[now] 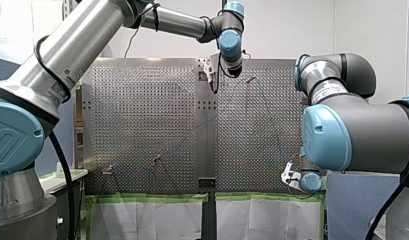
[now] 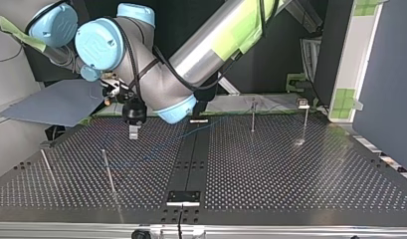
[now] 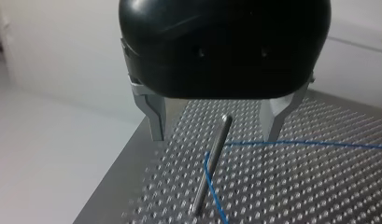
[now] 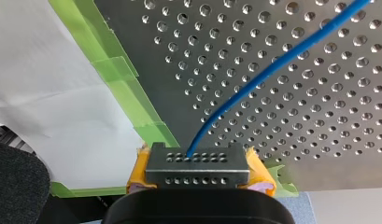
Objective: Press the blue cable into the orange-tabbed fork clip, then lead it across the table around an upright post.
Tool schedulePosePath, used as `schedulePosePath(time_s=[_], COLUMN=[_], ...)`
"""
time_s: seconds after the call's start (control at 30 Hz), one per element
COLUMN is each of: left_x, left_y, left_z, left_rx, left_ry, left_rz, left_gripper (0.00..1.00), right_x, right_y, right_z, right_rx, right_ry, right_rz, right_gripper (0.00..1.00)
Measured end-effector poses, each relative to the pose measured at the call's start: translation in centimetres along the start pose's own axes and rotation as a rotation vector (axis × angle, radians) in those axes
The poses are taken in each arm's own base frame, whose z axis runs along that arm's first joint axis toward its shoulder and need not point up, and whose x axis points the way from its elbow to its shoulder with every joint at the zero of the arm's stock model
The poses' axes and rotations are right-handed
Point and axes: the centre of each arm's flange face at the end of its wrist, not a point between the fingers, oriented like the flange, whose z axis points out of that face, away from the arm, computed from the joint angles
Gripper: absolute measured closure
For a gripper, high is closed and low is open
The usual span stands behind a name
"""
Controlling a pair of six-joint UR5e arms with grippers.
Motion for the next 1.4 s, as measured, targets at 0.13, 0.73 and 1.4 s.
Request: schedulePosePath(time_s=[0.13, 0.73, 1.4], left_x=[-0.1, -0.1, -0.9], left_y=[0.2, 0.3, -1.2], left_z=[0.0, 0.0, -5.4], left_rx=[-0.021, -0.026, 0.086], left_ry=[-0.007, -0.007, -0.020], left_rz=[-0.026, -0.032, -0.098], left_gripper=[0.01, 0.01, 0.01], right_x=[0.0, 0.0, 0.4], right_y=[0.0, 0.0, 0.3], right_z=[0.0, 0.0, 0.0], right_rx=[0.000, -0.001, -0.006], right_ry=[0.000, -0.001, 0.000], right_rz=[-0.004, -0.006, -0.006], right_gripper=[1.00, 1.00, 1.00])
